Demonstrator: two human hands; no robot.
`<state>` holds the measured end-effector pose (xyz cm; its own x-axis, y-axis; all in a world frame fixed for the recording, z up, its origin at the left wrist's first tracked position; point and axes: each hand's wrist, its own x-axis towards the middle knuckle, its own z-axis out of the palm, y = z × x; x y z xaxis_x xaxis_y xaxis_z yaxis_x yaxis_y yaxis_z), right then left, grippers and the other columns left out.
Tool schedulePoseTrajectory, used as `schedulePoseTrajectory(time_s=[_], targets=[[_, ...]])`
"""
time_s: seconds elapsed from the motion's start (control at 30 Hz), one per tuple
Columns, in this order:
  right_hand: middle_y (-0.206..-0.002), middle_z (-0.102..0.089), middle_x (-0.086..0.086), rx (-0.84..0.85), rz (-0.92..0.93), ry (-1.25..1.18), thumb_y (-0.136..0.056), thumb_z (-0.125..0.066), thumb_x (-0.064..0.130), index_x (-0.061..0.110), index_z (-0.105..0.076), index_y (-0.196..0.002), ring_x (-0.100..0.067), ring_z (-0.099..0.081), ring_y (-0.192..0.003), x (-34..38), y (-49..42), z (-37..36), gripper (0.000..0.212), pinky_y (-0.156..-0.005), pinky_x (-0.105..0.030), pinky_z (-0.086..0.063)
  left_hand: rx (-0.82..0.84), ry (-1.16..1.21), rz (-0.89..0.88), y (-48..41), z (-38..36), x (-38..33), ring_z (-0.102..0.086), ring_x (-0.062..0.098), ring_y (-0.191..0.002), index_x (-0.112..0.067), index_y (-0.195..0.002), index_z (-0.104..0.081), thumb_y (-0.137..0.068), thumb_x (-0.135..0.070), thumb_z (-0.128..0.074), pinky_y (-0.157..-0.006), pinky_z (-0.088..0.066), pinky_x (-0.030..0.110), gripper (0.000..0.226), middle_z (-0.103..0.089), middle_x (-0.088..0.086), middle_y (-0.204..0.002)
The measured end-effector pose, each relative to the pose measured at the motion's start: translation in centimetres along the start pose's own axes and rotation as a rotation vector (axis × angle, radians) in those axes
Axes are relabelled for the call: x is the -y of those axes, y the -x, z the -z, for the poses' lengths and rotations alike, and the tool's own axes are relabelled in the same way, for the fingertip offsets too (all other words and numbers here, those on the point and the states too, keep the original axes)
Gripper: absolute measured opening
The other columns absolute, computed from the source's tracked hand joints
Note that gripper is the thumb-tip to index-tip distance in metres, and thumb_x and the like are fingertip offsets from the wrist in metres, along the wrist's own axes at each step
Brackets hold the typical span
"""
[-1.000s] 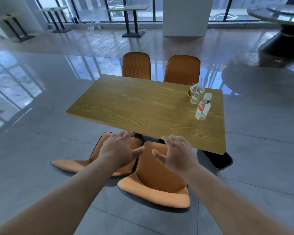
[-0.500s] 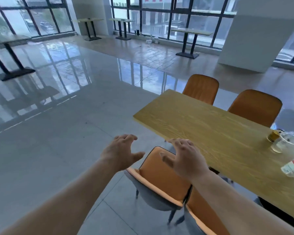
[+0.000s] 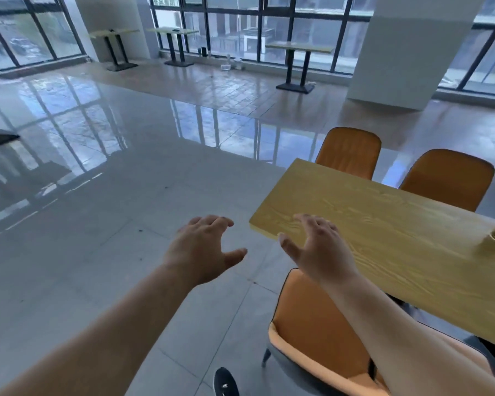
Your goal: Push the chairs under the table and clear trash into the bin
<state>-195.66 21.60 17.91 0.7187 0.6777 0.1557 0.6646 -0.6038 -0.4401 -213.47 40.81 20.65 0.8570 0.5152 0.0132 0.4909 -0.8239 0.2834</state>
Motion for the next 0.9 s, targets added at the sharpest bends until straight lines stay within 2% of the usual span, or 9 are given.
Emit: schedulePoseTrajectory(time_s=[0.33,0.63,0.9], targets=[[-0.14,-0.059,-0.005,0.009,-0.14,-0.061,-0.091,-0.051,0.069,0.02,-0.051,-0.145,-0.028,-0.043,-0.134,5.4,-23.4,-11.9,0.073,-0.106,-0.04,-0.036,0.071,-0.049,-0.067,-25.5,2.4,13.9,-0.037,0.019,-0.142,-0.033,-0.151,-0.043,-0.086,-0.076,-0.058,-0.114,-0.036,0.041,0.08,-0.045,-0.009,-0.155],[-0.15,-0.05,-0.002,-0.032,-0.206,-0.04,-0.09,-0.05,0.069,0.024,-0.041,-0.152,-0.026,-0.037,-0.14,7.8,-43.1,-13.1,0.077,-0.111,-0.041,-0.036,0.114,-0.046,-0.203,-47.8,5.9,20.8,-0.037,0.017,-0.141,-0.037,-0.15,-0.041,-0.083,-0.079,-0.056,-0.114,-0.037,0.04,0.081,-0.044,-0.011,-0.154],[-0.153,-0.048,-0.001,-0.154,-0.401,0.034,-0.092,-0.053,0.064,0.023,-0.04,-0.153,-0.025,-0.036,-0.142,5.4,-59.0,-13.9,0.075,-0.112,-0.042,-0.036,0.119,-0.008,-0.48,-70.6,5.9,22.4,-0.038,0.018,-0.143,-0.034,-0.152,-0.039,-0.086,-0.076,-0.057,-0.113,-0.038,0.042,0.08,-0.043,-0.009,-0.156]])
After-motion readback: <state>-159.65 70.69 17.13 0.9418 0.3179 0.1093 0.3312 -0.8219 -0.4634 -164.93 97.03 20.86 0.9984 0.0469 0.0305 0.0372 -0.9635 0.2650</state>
